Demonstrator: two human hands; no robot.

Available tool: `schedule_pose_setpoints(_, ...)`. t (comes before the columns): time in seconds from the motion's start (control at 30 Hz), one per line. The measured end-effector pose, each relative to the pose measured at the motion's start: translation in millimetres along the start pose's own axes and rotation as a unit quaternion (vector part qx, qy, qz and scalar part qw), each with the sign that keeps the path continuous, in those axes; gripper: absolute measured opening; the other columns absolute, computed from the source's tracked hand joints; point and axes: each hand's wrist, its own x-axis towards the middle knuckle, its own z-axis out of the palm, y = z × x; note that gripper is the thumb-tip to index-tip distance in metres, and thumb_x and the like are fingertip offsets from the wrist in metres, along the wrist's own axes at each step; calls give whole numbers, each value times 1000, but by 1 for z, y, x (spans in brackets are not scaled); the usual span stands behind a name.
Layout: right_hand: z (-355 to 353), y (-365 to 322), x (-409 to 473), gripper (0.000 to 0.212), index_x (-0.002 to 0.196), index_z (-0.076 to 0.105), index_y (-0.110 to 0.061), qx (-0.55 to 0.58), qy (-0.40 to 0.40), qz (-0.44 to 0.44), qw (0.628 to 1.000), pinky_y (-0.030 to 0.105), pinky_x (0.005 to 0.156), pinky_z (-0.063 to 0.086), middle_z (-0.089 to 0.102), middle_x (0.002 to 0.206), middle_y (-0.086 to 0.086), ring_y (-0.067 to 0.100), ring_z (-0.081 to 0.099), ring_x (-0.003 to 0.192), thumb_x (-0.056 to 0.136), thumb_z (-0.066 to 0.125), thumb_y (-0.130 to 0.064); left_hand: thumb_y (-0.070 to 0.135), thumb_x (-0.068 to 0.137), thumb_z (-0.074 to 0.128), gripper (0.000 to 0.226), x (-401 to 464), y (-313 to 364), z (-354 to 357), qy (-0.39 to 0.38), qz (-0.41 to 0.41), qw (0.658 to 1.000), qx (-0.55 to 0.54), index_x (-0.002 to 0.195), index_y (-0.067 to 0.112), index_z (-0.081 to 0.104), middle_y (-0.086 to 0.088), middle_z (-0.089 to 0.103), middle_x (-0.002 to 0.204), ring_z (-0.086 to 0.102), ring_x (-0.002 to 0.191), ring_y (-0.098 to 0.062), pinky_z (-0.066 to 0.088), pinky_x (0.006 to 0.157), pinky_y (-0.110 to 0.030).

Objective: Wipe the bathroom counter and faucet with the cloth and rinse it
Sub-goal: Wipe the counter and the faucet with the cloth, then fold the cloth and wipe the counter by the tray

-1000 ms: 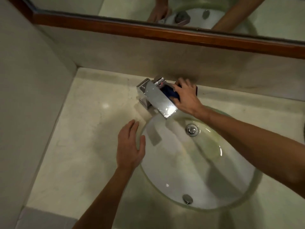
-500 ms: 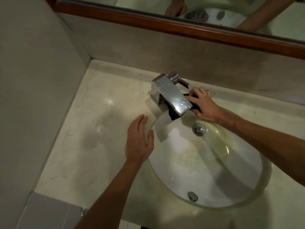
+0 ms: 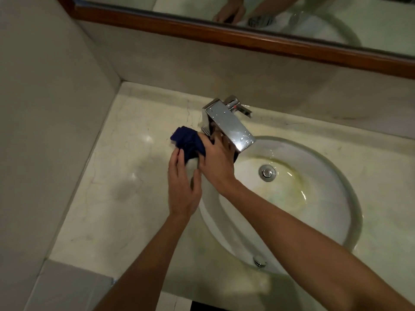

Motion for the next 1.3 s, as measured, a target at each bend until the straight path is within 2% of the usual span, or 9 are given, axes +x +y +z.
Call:
schedule_pose_setpoints(0.2,-48,39,-23,37,129,67,-16,233,-100,149,956,33,95,51,73,119,8,24,66,112,95,71,-31,19,99,63,17,-31,67,-9,97,-263,950,-137,116,20,59,3,63,109,63,108,-19,41,84,-4)
schedule_pose_setpoints(0.33,-102,56,-72,18,115,71,-23,451,-149,243,846,43,100,56,77,112,4,23,73,107,99,67,-29,77,87,55,70,-45,101,5,-165,-447,792,-381,129,21,66,-2,72,126,68,116,-21,52,101,-35)
schedule_pose_setpoints(0.43,-137,63,-101,19,113,72,-22,421,-165,185,873,32,87,60,79,101,-3,15,75,96,105,56,-27,84,82,48,89,-46,123,8,-210,-466,682,-523,140,18,61,-10,64,140,61,129,-29,46,109,-45)
schedule_pose_setpoints(0.63,-188,89,-119,22,111,75,-25,345,-47,139,927,30,79,58,78,99,-4,13,73,94,107,54,-24,61,89,52,75,-68,155,10,-233,-503,617,-559,141,8,55,-13,68,133,71,110,-33,60,83,-40)
schedule_pose_setpoints(0.77,-212,112,-130,23,108,75,-22,397,-2,204,895,32,80,61,79,98,-2,16,75,93,105,54,-32,18,97,65,46,-72,172,17,-261,-443,653,-556,140,8,55,-17,69,130,68,118,-35,60,90,-44)
schedule_pose_setpoints(0.93,-222,154,-147,45,128,70,-18,549,-123,344,752,46,106,50,75,121,4,23,71,113,94,64,-47,12,89,77,48,-60,194,12,-300,-339,793,-407,134,13,59,-8,74,122,72,111,-27,58,97,-48)
schedule_pose_setpoints(1.03,-225,158,-156,41,131,66,-15,600,-145,353,703,45,107,50,73,125,7,25,69,117,97,63,-39,14,86,81,52,-57,202,11,-362,-322,785,-385,133,17,59,-6,73,124,71,113,-24,58,97,-45)
schedule_pose_setpoints(1.13,-225,159,-160,36,125,68,-15,573,-43,323,752,45,99,56,75,119,8,21,74,106,93,72,-31,19,85,83,52,-54,201,16,-369,-347,785,-356,131,14,61,-7,73,124,72,110,-25,59,94,-41)
schedule_pose_setpoints(1.3,-216,134,-172,17,101,63,-24,290,124,241,918,15,59,49,72,92,-10,3,68,75,91,76,-29,49,87,75,47,-78,220,43,-250,-249,916,-192,125,23,63,4,69,122,67,107,-10,53,90,-20)
